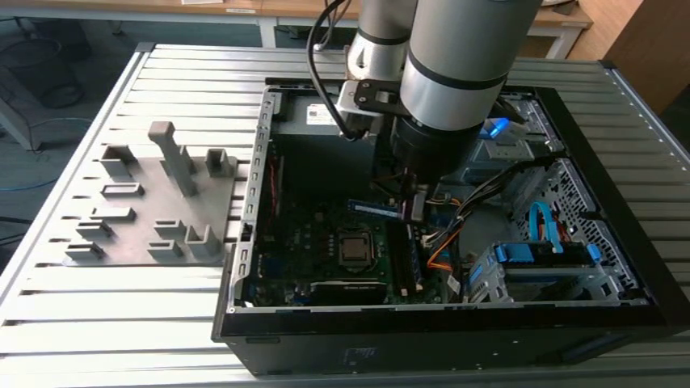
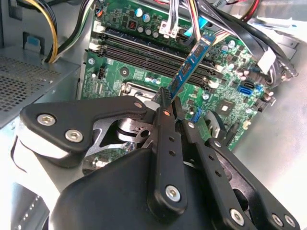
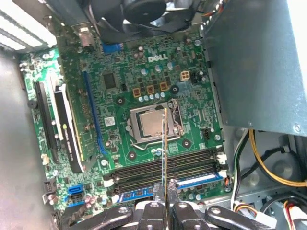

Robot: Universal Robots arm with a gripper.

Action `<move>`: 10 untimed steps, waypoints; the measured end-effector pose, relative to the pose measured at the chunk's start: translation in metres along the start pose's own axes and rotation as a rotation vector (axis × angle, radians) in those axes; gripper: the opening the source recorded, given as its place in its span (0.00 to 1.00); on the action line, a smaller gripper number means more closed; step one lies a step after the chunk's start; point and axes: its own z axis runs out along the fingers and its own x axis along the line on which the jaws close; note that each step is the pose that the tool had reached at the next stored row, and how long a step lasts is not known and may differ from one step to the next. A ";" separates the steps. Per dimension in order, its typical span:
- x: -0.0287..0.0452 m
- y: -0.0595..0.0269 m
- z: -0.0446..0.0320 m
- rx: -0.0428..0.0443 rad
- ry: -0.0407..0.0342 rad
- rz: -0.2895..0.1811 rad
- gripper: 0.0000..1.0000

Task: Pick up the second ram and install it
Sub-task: 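Insert the second ram into the second slot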

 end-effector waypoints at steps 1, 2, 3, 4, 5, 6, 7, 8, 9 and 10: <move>0.0000 0.0000 0.0000 0.0003 0.0001 0.008 0.14; 0.0000 0.0000 0.0000 0.0005 0.0001 0.016 0.14; 0.0000 0.0000 0.0001 0.0007 0.0000 0.024 0.14; 0.0000 0.0000 0.0001 0.0010 0.0000 0.031 0.14; 0.0000 0.0000 0.0001 0.0012 0.0001 0.038 0.14; 0.0000 0.0000 0.0001 0.0014 0.0001 0.045 0.14; 0.0000 0.0000 0.0001 0.0016 0.0001 0.053 0.14; 0.0000 0.0000 0.0001 0.0019 0.0001 0.060 0.14; 0.0000 0.0000 0.0001 0.0022 0.0001 0.067 0.14; 0.0000 0.0000 0.0001 0.0024 0.0001 0.074 0.14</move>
